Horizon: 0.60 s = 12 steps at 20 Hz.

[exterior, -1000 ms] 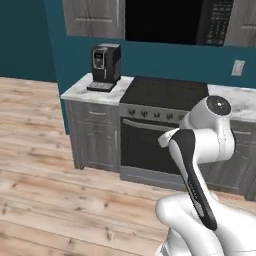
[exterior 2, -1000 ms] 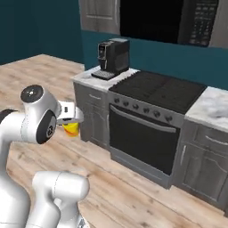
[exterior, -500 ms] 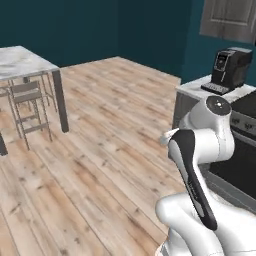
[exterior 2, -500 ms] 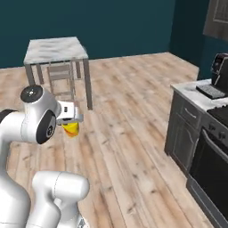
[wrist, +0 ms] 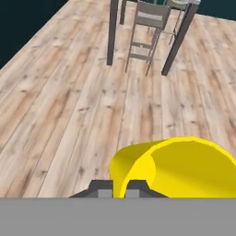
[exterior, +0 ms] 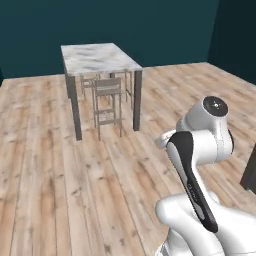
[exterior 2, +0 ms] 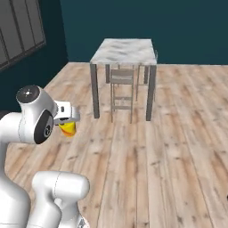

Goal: Place the pitcher and cup on the dining counter for serving.

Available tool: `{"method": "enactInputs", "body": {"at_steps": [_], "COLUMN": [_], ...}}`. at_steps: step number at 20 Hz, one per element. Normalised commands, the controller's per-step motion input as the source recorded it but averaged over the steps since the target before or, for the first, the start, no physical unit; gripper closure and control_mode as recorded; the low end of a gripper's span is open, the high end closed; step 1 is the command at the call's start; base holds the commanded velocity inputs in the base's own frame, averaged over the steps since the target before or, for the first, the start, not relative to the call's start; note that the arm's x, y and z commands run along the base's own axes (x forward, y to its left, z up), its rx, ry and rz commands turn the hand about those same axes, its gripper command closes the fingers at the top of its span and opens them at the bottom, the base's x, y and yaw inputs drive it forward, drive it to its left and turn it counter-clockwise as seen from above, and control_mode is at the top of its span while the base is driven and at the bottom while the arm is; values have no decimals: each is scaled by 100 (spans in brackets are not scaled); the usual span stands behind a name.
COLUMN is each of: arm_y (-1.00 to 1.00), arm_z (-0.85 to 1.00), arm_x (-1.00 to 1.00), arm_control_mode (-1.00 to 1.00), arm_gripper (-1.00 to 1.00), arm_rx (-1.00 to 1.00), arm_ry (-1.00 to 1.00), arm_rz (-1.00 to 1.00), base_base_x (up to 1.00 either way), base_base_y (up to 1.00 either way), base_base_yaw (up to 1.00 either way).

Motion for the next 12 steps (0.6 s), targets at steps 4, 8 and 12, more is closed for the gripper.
{"method": "enactInputs", "body": {"at_steps": [4,8,12], "arm_y": [0,0,0], "arm_z": [0,0,0], "arm_x": [0,0,0], "arm_control_mode": [100,100,100], "arm_gripper": [100,100,100], "arm_rx": [0,0,0], "arm_ry": [0,0,0], "arm_rz": [0,0,0], "base_base_x": [100,100,100], "base_base_y": [-3,-14,-4], "base_base_yaw": [35,25,15]}}
